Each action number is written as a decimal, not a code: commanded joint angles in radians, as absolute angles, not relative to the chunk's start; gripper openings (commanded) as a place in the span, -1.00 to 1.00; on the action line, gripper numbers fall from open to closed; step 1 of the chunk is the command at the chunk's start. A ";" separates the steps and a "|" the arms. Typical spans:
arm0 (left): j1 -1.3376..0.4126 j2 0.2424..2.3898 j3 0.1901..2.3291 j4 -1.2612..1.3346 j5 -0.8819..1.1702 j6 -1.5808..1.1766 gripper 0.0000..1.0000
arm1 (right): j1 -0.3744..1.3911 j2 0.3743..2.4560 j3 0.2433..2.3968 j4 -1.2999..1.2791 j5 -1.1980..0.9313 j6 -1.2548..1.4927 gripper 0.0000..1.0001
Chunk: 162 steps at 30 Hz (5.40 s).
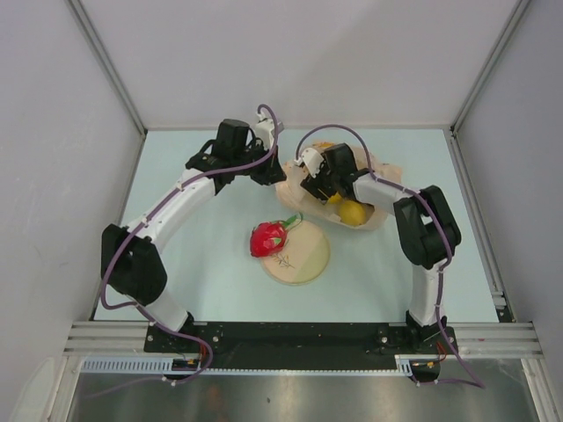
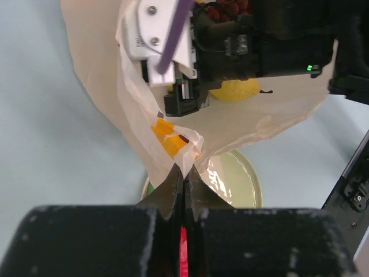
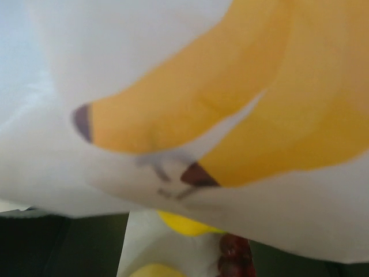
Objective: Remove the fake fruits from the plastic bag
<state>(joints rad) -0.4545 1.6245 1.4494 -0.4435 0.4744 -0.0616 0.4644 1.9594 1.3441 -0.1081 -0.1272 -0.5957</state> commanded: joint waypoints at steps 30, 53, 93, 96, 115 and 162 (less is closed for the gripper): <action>-0.485 1.511 1.368 -0.322 0.497 -0.071 -0.99 | 0.594 1.600 1.411 -0.699 -0.235 -0.802 -0.73; -0.492 1.546 1.414 -0.347 0.465 -0.063 -0.99 | 0.827 1.345 1.215 -0.833 -0.287 -0.988 -1.00; -0.486 1.299 1.299 -0.268 0.528 -0.184 -1.00 | 1.005 1.762 1.170 -0.469 -0.241 -0.161 -1.00; -0.479 1.295 1.295 -0.262 0.538 -0.184 -0.99 | 1.003 1.776 1.170 -0.453 -0.244 -0.130 -1.00; -0.454 1.353 1.292 -0.256 0.531 -0.192 -1.00 | 0.894 1.576 1.302 -0.770 -0.351 -0.299 0.61; -0.429 1.330 1.226 -0.463 0.607 0.071 -0.99 | 0.414 1.657 1.028 -0.212 0.164 -0.597 0.60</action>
